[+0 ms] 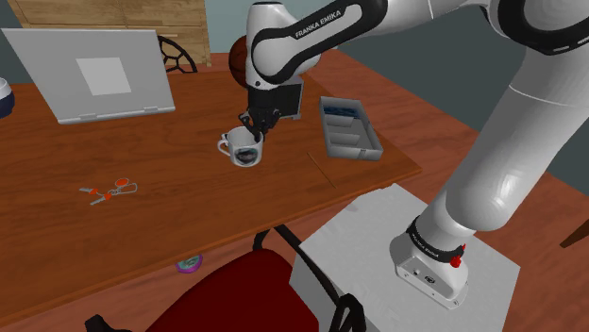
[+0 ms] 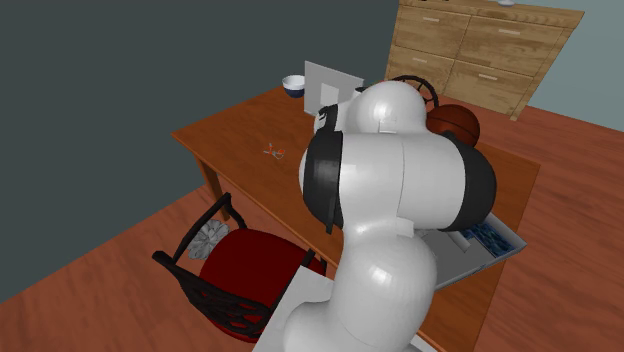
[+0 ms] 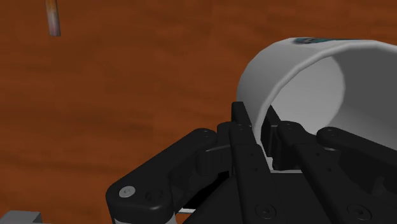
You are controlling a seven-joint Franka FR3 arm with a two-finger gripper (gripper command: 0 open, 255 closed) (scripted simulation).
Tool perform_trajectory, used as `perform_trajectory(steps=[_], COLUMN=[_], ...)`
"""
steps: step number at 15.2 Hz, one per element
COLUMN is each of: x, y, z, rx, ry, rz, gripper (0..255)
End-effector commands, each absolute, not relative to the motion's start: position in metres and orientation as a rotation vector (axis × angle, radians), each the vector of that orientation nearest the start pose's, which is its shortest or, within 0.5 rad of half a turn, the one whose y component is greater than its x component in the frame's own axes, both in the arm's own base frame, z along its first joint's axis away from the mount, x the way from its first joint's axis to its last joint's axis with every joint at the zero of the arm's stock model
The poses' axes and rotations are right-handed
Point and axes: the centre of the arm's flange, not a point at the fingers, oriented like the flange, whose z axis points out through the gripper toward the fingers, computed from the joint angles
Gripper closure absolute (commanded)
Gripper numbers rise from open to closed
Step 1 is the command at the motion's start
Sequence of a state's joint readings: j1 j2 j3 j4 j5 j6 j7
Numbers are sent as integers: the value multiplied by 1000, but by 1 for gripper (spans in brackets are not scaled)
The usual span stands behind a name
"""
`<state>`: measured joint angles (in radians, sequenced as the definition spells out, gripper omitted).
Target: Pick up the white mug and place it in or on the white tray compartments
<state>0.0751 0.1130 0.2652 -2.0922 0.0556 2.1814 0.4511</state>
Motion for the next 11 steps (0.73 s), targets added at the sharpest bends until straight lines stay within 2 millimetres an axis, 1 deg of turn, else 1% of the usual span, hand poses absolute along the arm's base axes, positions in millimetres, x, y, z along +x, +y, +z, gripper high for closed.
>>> perform_trajectory(steps=[1, 11], x=[529, 529], y=[188, 188], z=[380, 433], rx=[-3071, -3071], ry=[223, 223], rz=[73, 73], gripper=[255, 255])
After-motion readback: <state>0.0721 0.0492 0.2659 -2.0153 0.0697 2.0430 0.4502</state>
